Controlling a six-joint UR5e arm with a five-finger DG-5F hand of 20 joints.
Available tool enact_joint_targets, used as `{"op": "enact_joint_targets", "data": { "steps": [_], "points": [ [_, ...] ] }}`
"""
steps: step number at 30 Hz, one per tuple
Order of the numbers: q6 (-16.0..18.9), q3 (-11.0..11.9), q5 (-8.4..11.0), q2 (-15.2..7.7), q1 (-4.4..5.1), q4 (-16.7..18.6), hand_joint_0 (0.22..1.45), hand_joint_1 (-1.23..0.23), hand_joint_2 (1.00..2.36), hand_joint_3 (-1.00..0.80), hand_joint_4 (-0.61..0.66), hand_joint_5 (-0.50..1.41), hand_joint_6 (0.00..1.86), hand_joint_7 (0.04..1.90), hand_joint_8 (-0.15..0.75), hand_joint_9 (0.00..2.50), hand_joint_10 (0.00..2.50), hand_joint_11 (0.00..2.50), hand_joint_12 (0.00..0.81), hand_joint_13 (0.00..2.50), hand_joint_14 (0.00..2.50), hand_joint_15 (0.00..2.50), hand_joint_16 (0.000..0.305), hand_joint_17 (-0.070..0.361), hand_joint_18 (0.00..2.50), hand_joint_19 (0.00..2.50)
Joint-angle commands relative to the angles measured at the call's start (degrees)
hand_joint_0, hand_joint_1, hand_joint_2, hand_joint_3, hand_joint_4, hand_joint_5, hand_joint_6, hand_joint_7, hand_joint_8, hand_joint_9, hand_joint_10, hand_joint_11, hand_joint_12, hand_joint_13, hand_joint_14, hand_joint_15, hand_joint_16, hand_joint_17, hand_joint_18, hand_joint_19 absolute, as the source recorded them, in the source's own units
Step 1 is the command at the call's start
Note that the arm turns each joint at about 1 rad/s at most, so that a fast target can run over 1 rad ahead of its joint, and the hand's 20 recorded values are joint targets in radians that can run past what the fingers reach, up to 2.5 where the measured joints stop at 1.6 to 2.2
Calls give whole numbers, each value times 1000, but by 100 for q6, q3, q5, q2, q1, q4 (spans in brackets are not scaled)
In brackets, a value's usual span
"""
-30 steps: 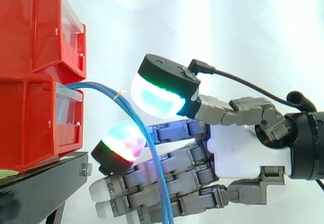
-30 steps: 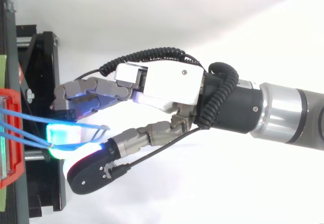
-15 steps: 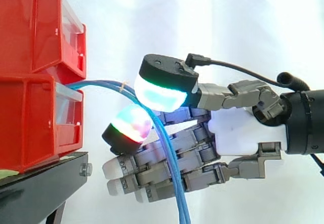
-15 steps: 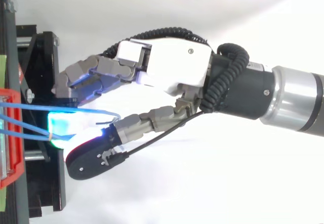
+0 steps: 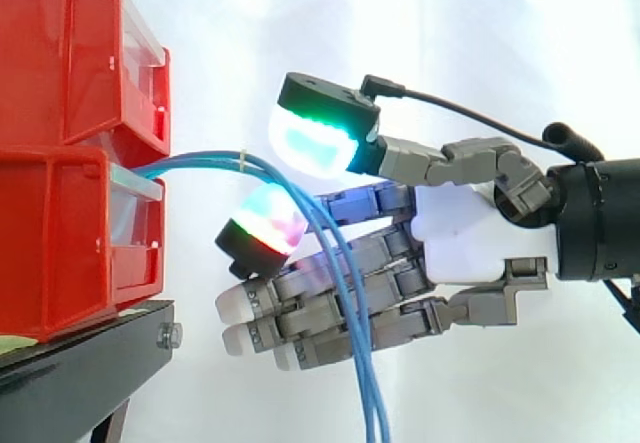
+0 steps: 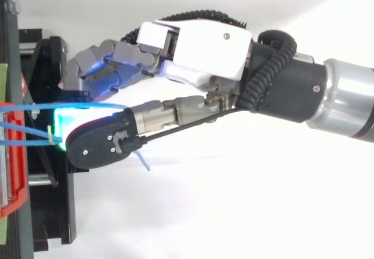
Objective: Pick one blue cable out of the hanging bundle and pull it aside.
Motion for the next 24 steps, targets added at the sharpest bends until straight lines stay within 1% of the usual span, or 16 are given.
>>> {"op": "enact_joint_targets", "data": {
  "steps": [1, 4, 6, 7, 10, 13, 18, 24],
  "points": [
    [-74, 9, 0, 55, -24, -85, 582, -584, 1012, -362, 134, -113, 774, 1152, 237, 723, 2, 97, 249, 432, 0, 18, 23, 52, 182, 0],
    [-145, 18, 0, 99, -50, -120, 583, -662, 1019, -259, 142, -140, 843, 1108, 238, 706, 4, 122, 254, 437, 0, 29, 23, 52, 190, 0],
    [-171, 18, 0, 108, -68, -120, 591, -716, 1019, -209, 119, -150, 872, 1073, 235, 683, 4, 129, 255, 438, 0, 39, 23, 52, 192, 0],
    [-180, 18, 0, 126, -68, -120, 601, -752, 1021, -191, 80, -163, 896, 1011, 234, 667, 4, 139, 258, 439, 0, 41, 23, 52, 194, 0],
    [-206, 18, 0, 134, -76, -120, 617, -793, 1022, -170, 29, -169, 905, 1015, 229, 655, 4, 139, 263, 438, 2, 42, 25, 57, 211, 0],
    [-206, 18, 0, 143, -76, -120, 638, -821, 1021, -202, 1, -177, 911, 994, 227, 649, 4, 144, 265, 440, 2, 41, 26, 58, 223, 0],
    [-206, 18, 0, 170, -94, -128, 680, -852, 1012, -354, 10, -180, 908, 946, 222, 657, 5, 154, 268, 450, 0, 40, 26, 59, 247, 0],
    [-189, 18, 9, 170, -103, -260, 696, -888, 1004, -455, 11, -181, 904, 943, 218, 658, 5, 150, 269, 460, 0, 39, 26, 59, 272, 0]
  ]
}}
